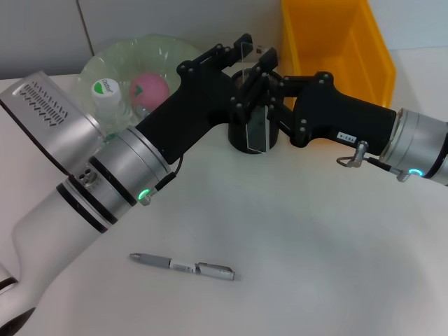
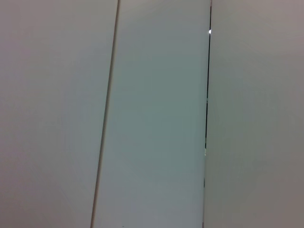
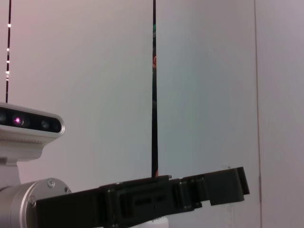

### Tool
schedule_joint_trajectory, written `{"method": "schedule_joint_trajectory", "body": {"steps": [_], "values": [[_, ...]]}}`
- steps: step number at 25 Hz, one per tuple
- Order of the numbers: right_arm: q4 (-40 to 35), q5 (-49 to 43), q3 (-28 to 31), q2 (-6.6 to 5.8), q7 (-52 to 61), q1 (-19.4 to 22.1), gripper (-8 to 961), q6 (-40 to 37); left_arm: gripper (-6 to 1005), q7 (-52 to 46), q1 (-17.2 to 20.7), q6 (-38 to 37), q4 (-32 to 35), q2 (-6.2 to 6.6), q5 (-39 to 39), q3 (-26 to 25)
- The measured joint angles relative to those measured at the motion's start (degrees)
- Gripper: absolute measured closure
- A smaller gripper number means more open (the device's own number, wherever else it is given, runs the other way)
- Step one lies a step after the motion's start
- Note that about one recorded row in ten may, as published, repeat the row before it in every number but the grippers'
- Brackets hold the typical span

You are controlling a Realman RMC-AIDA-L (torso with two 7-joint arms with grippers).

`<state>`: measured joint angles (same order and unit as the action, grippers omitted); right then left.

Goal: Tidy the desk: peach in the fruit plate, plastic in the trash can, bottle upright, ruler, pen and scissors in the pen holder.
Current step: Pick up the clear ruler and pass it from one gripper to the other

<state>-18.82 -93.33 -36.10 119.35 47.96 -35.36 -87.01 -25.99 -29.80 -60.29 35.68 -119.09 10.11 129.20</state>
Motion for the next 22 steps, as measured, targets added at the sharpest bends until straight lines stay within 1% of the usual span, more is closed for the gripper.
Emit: {"method": "schedule_joint_trajectory", "body": {"steps": [7, 15, 22], "values": [[0.82, 1.26, -0.43, -0.03, -0.47, -0.26, 944, 0.31, 627, 0.43, 0.16, -0.39, -0.04, 0.0, 0.0, 0.08], [0.99, 1.23, -0.54, -0.08, -0.28, -0.27, 947, 0.73, 607, 1.12, 0.06, -0.68, -0.19, 0.08, 0.0, -0.08], [1.07, 1.27, -0.37, -0.08, -0.25, -0.04, 947, 0.71, 479, 0.81, 0.3, -0.88, 0.05, 0.2, 0.06, -0.31]]}}
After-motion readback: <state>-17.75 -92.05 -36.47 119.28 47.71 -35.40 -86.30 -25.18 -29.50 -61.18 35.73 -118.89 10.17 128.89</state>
